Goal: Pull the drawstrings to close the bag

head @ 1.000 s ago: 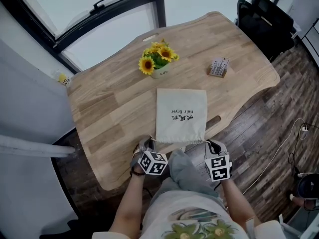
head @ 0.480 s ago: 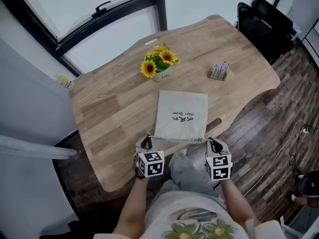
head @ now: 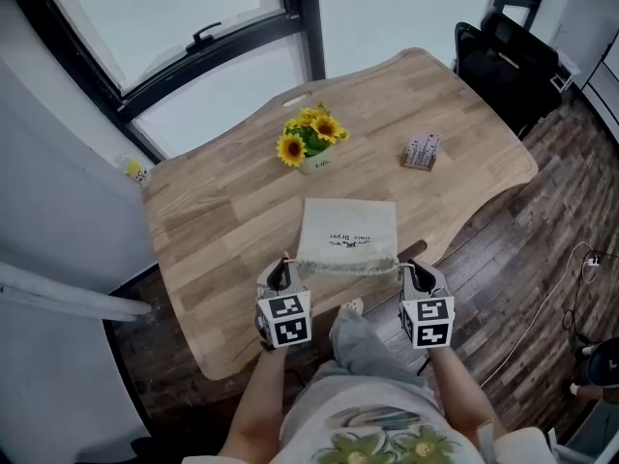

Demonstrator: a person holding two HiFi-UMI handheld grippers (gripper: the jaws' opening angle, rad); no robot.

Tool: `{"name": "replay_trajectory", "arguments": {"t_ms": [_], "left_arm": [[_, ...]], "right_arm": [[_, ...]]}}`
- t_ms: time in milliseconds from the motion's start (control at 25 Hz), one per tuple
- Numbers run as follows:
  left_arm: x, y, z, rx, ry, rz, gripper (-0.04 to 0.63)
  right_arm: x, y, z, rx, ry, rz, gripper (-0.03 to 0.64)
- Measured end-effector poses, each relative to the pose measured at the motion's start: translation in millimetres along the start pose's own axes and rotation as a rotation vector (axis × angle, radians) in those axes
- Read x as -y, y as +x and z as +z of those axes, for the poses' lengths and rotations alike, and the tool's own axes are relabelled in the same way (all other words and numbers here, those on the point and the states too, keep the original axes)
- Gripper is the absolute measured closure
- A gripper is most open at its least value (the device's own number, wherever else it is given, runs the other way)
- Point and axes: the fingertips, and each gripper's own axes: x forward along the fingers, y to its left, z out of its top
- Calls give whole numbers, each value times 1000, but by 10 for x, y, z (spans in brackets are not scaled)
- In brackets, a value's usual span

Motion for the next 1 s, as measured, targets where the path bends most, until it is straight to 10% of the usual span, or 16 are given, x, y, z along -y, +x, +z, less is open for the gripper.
{"name": "replay_trajectory", "arguments": {"t_ms": [1000], "left_arm": [[-213, -519, 1125, 248, -121, 49, 584]], "right_arm": [[153, -407, 1087, 252, 129, -30, 614]]}}
